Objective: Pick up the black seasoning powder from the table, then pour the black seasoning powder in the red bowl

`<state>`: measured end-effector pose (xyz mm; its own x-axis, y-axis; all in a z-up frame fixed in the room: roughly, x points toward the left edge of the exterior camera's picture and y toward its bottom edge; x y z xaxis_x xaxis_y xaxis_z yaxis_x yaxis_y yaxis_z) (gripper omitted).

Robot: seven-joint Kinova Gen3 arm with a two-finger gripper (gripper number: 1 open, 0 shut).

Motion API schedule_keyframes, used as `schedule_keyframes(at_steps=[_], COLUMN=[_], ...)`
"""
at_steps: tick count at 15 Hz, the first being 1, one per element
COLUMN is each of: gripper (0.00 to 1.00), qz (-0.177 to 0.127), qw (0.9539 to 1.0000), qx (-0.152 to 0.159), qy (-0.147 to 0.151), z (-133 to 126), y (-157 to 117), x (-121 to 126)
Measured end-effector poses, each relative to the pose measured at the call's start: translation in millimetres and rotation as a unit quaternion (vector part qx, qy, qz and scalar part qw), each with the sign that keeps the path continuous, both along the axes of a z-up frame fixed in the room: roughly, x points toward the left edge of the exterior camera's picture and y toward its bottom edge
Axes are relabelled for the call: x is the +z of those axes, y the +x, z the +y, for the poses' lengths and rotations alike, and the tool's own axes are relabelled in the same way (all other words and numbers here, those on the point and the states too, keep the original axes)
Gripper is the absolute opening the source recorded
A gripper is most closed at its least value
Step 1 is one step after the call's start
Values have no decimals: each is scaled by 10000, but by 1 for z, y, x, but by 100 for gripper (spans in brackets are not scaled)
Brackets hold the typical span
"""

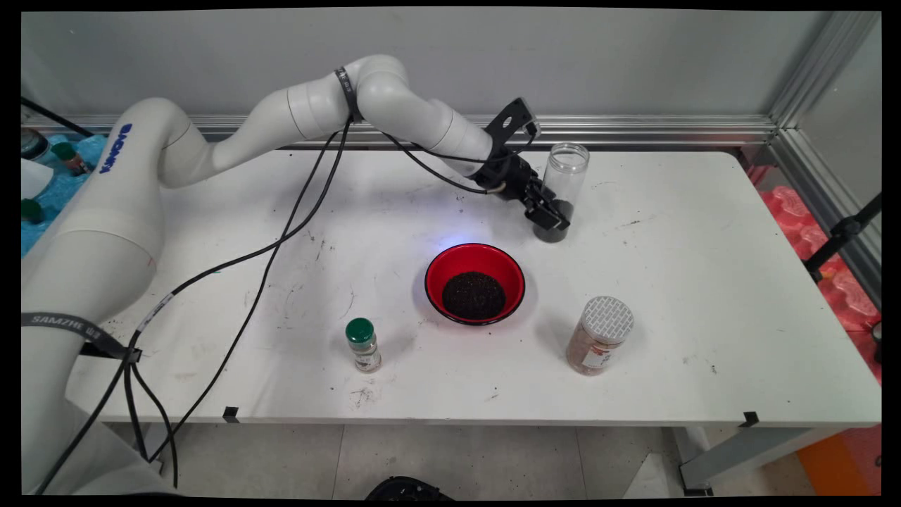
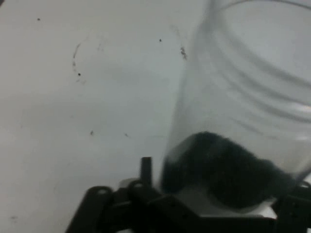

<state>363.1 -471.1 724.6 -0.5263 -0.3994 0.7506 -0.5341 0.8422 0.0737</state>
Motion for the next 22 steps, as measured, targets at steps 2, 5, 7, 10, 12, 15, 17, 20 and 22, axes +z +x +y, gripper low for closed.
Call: schedule_keyframes(at_steps=[2, 5, 7, 10, 12, 15, 17, 20, 22], gripper=[0, 0, 0, 0, 0, 0, 0, 0, 0], qz=[13, -8, -13, 9, 30, 64, 73, 79, 71], qw=[10000, 10000, 10000, 9999, 9998, 9993, 9990, 9980, 9973], qx=[-3, -31, -49, -97, -127, -200, -241, -328, -387], qy=[-10, -33, -49, -119, -174, -306, -377, -530, -619], z=[1, 3, 4, 6, 7, 10, 13, 20, 24], y=[0, 1, 2, 3, 4, 7, 10, 17, 21], x=[1, 3, 4, 10, 16, 29, 37, 54, 62])
